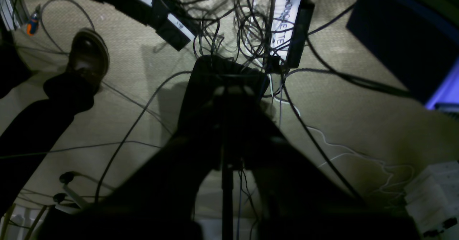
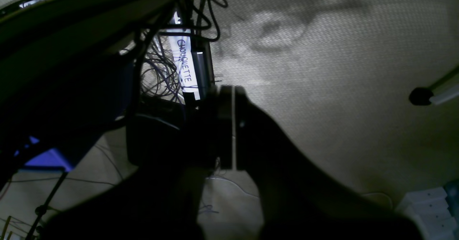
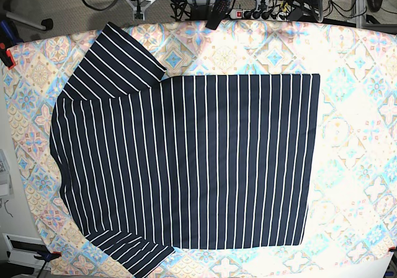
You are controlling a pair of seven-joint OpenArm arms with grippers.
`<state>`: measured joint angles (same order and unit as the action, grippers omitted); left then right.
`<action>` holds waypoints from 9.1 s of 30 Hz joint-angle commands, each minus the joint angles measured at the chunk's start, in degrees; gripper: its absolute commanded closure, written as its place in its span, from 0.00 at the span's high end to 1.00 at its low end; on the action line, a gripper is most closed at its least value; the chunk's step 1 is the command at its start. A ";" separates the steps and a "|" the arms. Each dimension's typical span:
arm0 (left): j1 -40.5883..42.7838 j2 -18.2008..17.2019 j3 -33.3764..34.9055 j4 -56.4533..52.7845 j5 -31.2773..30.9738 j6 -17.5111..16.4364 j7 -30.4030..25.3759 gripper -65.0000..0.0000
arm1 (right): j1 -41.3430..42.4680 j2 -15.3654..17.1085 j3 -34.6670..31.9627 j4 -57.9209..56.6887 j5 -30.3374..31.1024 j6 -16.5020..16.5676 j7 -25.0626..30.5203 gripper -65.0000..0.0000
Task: Fold the T-shirt properly
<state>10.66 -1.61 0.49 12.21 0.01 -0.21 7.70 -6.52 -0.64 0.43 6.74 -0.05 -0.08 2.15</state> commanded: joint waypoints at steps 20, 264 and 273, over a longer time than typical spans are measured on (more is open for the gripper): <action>4.77 -1.43 0.08 0.06 0.47 0.08 -2.30 0.00 | -5.56 1.48 -0.12 0.07 -0.08 0.03 0.70 0.01; 14.80 -5.65 -23.74 69.95 -50.60 -1.77 35.86 0.00 | -28.68 6.14 4.10 86.84 9.51 -0.06 -29.45 0.27; 14.80 -5.65 -23.74 69.95 -50.52 -1.68 35.86 0.00 | -28.60 6.14 3.40 87.28 9.51 -0.06 -29.45 0.00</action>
<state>25.06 -7.01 -23.38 82.54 -53.39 -4.32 42.59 -34.72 5.41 3.84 93.38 9.26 -0.71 -26.59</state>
